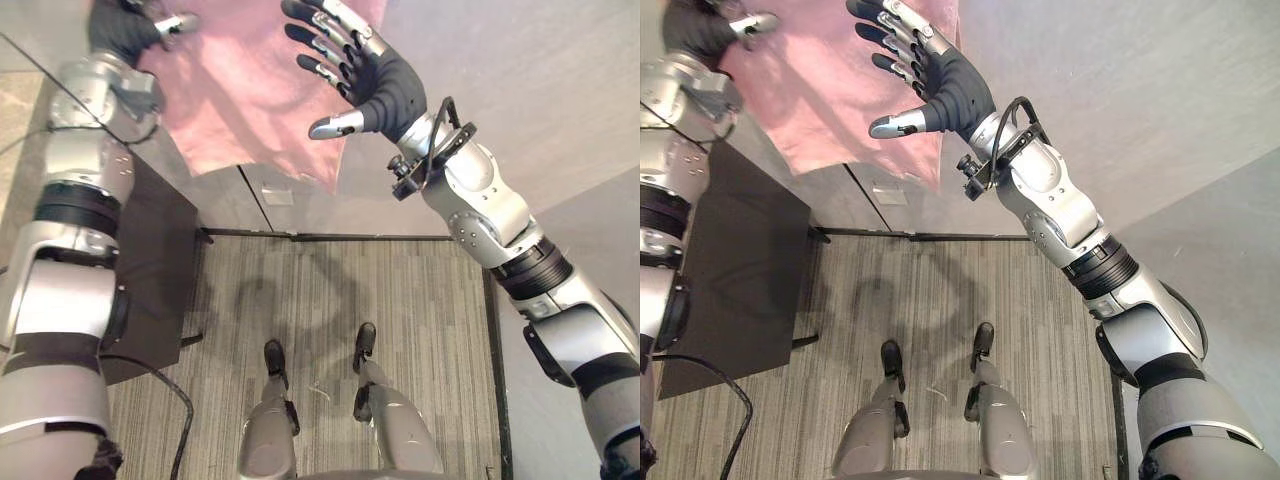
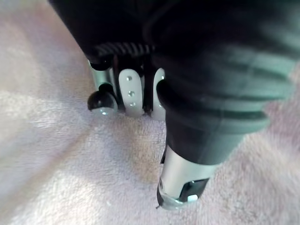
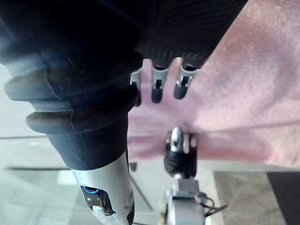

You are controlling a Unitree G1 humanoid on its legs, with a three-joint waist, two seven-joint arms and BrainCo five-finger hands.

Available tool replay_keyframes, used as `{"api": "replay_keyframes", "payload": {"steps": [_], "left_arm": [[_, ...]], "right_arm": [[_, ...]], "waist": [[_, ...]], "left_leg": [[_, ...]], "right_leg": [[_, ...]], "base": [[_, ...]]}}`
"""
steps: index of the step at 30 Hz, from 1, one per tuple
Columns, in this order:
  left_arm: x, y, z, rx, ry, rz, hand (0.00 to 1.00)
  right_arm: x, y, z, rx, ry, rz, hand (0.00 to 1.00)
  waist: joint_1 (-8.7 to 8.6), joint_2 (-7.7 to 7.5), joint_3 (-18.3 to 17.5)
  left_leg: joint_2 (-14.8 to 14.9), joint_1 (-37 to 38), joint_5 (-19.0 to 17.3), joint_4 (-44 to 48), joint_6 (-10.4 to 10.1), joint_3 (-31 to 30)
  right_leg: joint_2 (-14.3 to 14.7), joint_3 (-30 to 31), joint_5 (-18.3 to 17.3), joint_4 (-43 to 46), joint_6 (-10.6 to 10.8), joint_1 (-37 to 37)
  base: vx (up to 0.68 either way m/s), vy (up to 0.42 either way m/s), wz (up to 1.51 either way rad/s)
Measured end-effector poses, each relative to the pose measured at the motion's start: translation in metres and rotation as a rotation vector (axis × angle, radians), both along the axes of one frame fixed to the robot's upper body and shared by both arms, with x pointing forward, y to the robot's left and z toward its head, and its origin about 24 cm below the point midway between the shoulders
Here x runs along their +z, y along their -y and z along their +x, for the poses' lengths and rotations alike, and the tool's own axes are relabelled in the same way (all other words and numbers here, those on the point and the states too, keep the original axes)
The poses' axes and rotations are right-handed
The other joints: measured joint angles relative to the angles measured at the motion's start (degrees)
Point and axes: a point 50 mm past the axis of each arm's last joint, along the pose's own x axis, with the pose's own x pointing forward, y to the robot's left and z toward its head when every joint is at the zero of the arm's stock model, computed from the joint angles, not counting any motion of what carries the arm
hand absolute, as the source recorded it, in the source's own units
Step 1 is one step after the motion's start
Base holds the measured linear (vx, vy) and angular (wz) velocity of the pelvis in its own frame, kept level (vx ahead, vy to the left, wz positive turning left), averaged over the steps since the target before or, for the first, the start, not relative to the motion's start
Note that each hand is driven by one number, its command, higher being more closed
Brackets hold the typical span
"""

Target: Organize washtable

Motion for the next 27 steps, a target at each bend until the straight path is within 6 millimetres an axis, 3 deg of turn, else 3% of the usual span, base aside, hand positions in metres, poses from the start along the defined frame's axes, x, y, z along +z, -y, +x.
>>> {"api": "replay_keyframes", "payload": {"steps": [3, 7, 16, 27], "left_arm": [[0.024, -0.023, -0.014, 0.098, 0.079, -0.090, 0.00], [0.027, -0.033, -0.019, 0.136, 0.100, -0.134, 0.00], [0.025, -0.034, -0.018, 0.141, 0.091, -0.139, 0.00], [0.004, -0.031, -0.010, 0.139, 0.027, -0.111, 0.00]], "right_arm": [[-0.004, 0.001, 0.001, -0.009, -0.014, 0.013, 0.00], [-0.012, 0.002, 0.011, -0.043, -0.062, 0.027, 0.00], [-0.022, 0.006, 0.024, -0.101, -0.123, 0.039, 0.00], [-0.021, -0.016, 0.037, -0.101, -0.200, 0.101, 0.00]], "waist": [[-0.12, -0.13, 0.57], [0.31, -0.13, 0.56], [1.37, -0.13, 0.57], [1.26, -0.11, 0.58]], "left_leg": [[-0.02, -1.36, 0.78, -0.01, 0.40, -1.27], [-0.30, -1.42, 1.00, 0.33, 0.69, -3.04], [-0.64, -2.43, 1.04, 0.37, 0.77, -4.83], [-0.55, -1.69, 1.27, 0.36, 1.03, -4.64]], "right_leg": [[-0.16, -0.79, 0.23, 0.10, 0.17, -0.63], [-0.29, -2.28, 1.35, 0.13, -0.88, -0.07], [-0.47, -3.53, 1.54, 0.15, -1.12, 0.00], [-0.35, -3.30, 1.60, 0.13, -1.23, 0.79]], "base": [[-0.10, -0.010, 0.18], [-0.03, 0.012, 0.16], [-0.03, 0.034, 0.11], [-0.07, 0.002, 0.00]]}}
